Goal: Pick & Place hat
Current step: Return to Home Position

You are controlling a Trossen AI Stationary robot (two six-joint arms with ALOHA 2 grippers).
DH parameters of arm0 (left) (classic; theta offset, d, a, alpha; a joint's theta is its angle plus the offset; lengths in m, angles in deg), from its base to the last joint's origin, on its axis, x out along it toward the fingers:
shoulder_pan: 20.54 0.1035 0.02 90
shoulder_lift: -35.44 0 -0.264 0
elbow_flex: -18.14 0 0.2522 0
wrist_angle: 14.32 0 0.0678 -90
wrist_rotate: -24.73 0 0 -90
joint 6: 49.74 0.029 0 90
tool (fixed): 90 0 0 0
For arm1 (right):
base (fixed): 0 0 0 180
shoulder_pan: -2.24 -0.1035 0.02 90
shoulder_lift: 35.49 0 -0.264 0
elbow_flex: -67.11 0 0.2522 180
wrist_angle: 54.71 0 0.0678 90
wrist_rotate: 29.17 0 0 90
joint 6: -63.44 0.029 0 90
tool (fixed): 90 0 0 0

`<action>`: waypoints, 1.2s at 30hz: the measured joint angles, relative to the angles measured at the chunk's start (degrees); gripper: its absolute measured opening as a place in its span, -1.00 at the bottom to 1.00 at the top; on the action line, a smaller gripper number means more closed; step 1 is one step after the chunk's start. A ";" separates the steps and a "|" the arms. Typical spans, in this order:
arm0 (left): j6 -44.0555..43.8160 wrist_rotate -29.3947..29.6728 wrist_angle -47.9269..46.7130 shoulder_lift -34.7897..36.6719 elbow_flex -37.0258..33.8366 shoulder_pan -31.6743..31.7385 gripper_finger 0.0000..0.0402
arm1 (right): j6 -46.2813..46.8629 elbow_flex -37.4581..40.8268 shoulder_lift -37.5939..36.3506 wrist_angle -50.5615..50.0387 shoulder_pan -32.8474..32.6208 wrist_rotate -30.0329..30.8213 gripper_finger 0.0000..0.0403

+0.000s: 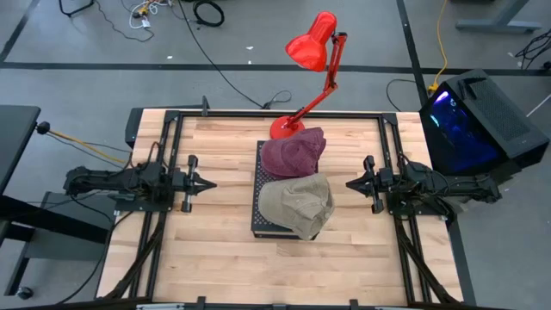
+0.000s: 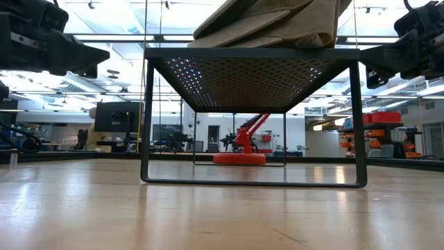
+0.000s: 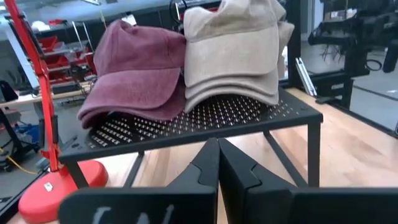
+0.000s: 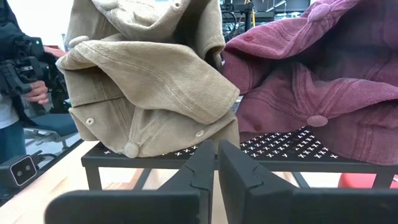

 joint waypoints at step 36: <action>0.37 0.64 0.98 0.87 -0.11 0.90 -0.85 | -0.02 -0.01 0.00 0.00 0.02 0.01 -0.87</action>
